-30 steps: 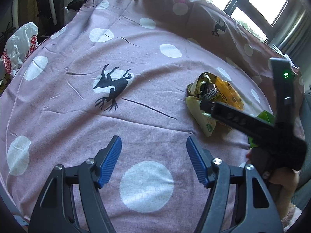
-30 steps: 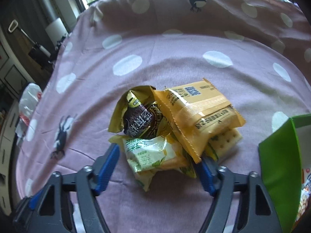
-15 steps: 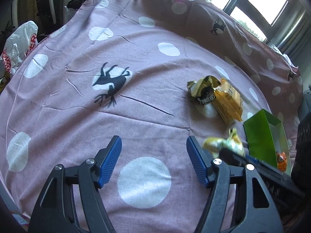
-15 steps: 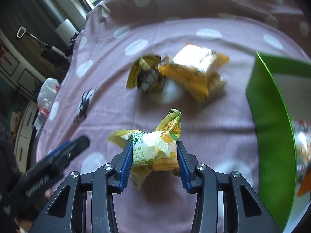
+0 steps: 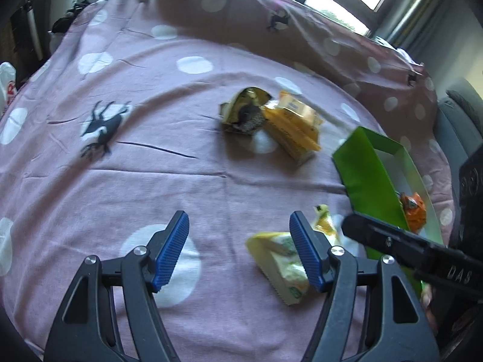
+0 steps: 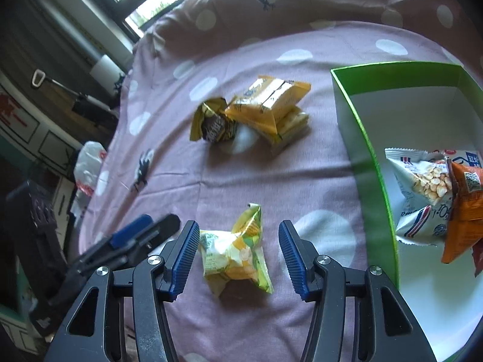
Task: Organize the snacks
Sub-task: 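Lift the pale green packet and carry it over the green box, then lower the pale green packet into the box and open the right gripper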
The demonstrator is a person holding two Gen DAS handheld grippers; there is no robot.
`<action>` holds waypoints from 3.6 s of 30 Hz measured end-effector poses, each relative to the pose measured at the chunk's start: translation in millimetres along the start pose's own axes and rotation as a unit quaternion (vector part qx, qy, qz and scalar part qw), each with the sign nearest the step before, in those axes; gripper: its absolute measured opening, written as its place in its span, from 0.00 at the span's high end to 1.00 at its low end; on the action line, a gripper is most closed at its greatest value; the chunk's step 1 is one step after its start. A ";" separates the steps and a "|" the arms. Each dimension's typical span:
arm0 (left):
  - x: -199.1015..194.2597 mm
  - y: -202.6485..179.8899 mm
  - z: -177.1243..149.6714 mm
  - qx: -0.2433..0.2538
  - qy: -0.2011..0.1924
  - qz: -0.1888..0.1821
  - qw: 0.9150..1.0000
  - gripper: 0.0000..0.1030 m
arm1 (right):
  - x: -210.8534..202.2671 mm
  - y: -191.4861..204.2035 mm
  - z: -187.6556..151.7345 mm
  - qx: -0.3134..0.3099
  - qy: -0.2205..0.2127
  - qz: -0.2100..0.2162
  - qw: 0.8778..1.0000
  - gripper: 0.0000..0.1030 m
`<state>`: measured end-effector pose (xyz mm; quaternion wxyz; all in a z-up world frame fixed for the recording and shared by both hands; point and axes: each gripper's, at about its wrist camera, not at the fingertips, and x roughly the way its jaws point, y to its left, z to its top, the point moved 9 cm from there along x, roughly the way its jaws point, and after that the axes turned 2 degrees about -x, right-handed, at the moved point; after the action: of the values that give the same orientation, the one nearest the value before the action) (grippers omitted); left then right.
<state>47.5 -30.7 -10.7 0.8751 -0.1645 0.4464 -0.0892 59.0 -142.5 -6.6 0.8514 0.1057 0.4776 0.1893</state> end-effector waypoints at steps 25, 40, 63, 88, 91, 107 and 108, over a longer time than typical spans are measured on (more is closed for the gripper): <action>27.8 -49.3 -38.1 0.018 0.072 -0.099 0.992 0.54 | 29.2 -0.7 -15.9 0.004 0.036 0.044 0.998 0.59; -37.1 -162.5 -2.9 0.123 -0.052 -0.124 0.983 0.56 | -100.7 -18.6 19.1 -0.009 -0.113 0.037 0.993 0.59; 29.9 -265.4 -8.3 0.160 0.009 -0.161 0.974 0.55 | -141.3 -133.4 35.1 0.089 -0.148 -0.019 0.985 0.59; 66.8 -250.9 -12.5 0.121 0.056 -0.122 0.984 0.57 | -120.5 -156.8 36.9 0.119 -0.136 -0.068 0.981 0.77; 63.0 -247.9 -12.1 0.120 0.051 -0.120 0.984 0.57 | -120.1 -159.3 36.2 0.126 -0.134 -0.068 0.981 0.77; 21.3 -213.0 2.1 0.106 0.006 -0.107 0.989 0.53 | -139.4 -160.4 38.7 0.123 -0.164 -0.097 0.974 0.77; 17.3 -209.6 2.9 0.102 0.003 -0.108 0.989 0.50 | -139.5 -158.9 38.7 0.121 -0.165 -0.099 0.974 0.77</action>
<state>58.1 -230.3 54.9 0.8711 -0.1219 0.4172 -0.2286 61.4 -345.5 64.1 0.9138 0.1896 0.3583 0.0250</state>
